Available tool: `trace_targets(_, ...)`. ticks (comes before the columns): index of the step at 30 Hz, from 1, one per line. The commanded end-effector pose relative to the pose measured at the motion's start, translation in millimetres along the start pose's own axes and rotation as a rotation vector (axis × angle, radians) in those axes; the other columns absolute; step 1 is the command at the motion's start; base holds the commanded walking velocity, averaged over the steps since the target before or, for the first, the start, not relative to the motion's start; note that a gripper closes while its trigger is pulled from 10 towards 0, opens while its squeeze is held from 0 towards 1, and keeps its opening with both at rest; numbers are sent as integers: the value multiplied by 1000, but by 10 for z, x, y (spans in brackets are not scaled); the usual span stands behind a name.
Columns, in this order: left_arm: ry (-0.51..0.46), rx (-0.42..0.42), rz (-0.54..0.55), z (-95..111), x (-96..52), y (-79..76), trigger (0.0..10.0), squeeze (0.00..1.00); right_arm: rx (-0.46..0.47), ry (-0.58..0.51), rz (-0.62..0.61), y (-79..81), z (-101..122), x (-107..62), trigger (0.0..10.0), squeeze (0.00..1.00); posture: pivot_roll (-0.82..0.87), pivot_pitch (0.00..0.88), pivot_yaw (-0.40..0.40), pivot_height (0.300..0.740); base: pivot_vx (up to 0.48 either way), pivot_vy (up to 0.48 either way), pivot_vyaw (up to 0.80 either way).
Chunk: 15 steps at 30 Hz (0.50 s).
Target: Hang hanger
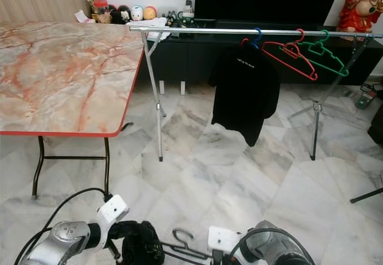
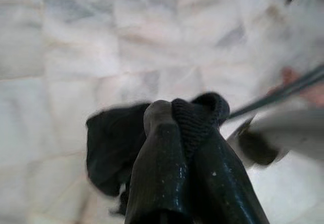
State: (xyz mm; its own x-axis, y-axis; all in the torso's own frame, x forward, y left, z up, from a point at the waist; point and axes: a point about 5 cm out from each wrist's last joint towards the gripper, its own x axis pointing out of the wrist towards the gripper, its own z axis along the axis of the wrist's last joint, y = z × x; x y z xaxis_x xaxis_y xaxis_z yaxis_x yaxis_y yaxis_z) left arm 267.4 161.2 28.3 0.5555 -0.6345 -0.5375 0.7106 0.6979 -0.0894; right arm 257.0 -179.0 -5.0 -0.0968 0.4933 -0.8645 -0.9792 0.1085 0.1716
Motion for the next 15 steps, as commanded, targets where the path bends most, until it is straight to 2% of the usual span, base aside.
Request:
trace_targets(1, -127, -29, 3, 227, -40, 41, 0, 0, -22, 82, 64, 91, -101, 56, 0, 0, 73, 76, -41, 740, 0, 0, 0)
trace_targets(3, -187, -77, 22, 299, -56, 73, 0, 0, -44, 116, 71, 101, -123, 62, 0, 0, 75, 79, -42, 740, 0, 0, 0)
trace_targets(6, -209, -94, 70, 326, -71, 126, 0, 0, -49, 120, 102, 126, -125, 73, 0, 0, 75, 80, -42, 740, 0, 0, 0)
trace_targets(9, -252, -181, 242, 383, -102, 320, 0, 0, -87, 145, 132, 154, -146, 75, 0, 0, 74, 82, -42, 740, 0, 0, 0)
trace_targets(11, -247, -208, 301, 378, -115, 384, 0, 0, -96, 148, 129, 151, -150, 66, 0, 0, 74, 82, -42, 740, 0, 0, 0)
trace_targets(12, -200, -233, 408, 321, -143, 490, 0, 0, -98, 146, 103, 127, -154, 42, 0, 0, 73, 84, -43, 740, 0, 0, 0)
trace_targets(14, -146, -241, 500, 254, -178, 579, 0, 0, -94, 140, 85, 106, -159, 12, 0, 0, 72, 85, -42, 740, 0, 0, 0)
trace_targets(15, -79, -254, 608, 156, -235, 678, 0, 0, -82, 127, 66, 81, -162, -24, 0, 0, 69, 85, -42, 740, 0, 0, 0)
